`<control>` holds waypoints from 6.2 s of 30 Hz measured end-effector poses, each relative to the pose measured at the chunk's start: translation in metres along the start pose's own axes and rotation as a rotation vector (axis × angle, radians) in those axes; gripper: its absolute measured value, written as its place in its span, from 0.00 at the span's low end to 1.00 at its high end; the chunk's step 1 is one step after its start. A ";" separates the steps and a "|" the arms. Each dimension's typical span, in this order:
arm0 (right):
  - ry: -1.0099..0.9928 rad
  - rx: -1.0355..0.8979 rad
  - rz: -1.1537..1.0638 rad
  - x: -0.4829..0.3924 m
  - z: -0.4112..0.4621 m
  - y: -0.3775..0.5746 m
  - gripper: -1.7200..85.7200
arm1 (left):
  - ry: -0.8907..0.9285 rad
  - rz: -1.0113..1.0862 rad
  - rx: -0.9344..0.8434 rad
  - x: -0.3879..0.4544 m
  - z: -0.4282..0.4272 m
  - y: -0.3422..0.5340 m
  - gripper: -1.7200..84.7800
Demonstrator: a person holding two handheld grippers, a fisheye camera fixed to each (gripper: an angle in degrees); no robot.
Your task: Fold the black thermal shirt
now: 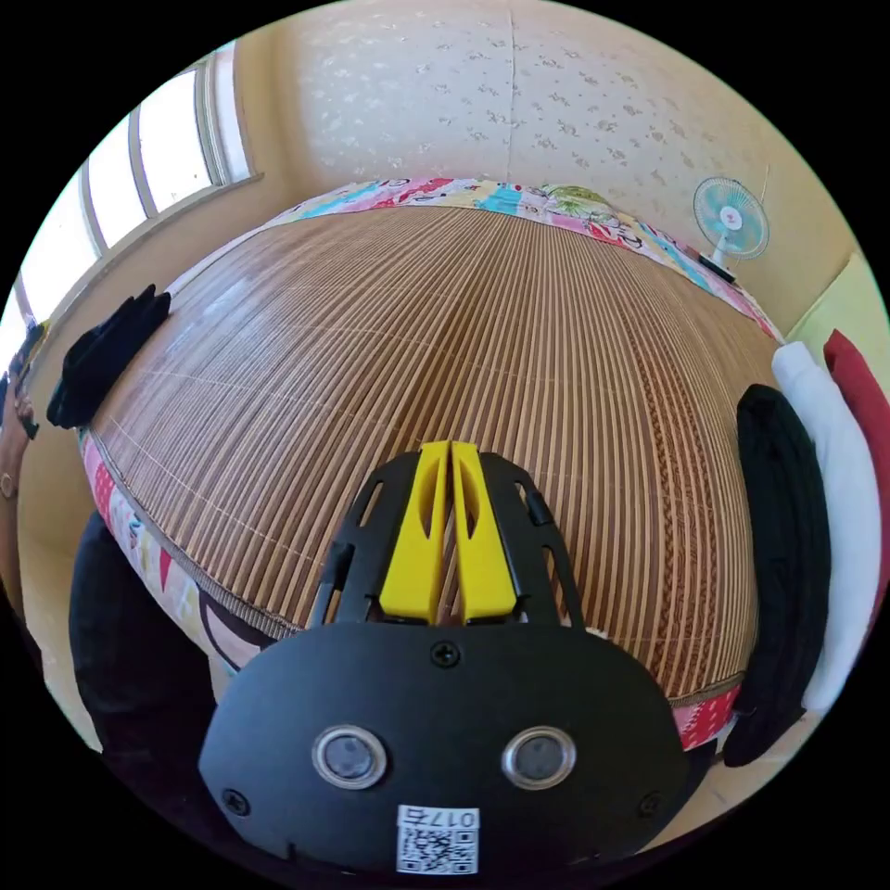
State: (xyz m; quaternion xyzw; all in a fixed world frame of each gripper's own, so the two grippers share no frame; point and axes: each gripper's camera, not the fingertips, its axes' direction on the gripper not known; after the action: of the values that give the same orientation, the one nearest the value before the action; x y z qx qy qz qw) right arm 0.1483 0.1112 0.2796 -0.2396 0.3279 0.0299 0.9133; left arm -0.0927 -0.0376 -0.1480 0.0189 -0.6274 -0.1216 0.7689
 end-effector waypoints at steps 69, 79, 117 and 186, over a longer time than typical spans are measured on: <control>-0.177 0.084 0.072 0.184 -0.049 -0.108 0.03 | 1.629 0.137 0.152 0.176 -0.050 0.121 0.02; -0.742 0.181 0.063 0.281 -0.118 -0.099 0.06 | 2.033 0.172 0.312 0.117 -0.097 0.054 0.01; -1.006 0.118 -0.579 0.068 -0.238 -0.047 0.18 | 2.007 0.254 0.038 0.215 -0.076 0.035 0.01; -1.059 0.824 -0.010 0.162 -0.463 -0.149 0.05 | 1.478 0.261 0.090 0.158 -0.090 0.142 0.02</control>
State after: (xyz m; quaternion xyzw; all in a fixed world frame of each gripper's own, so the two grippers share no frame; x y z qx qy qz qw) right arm 0.0365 -0.2489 -0.0675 0.1743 -0.1811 0.0115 0.9678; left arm 0.0465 0.0558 0.0105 0.0528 0.0508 0.0407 0.9965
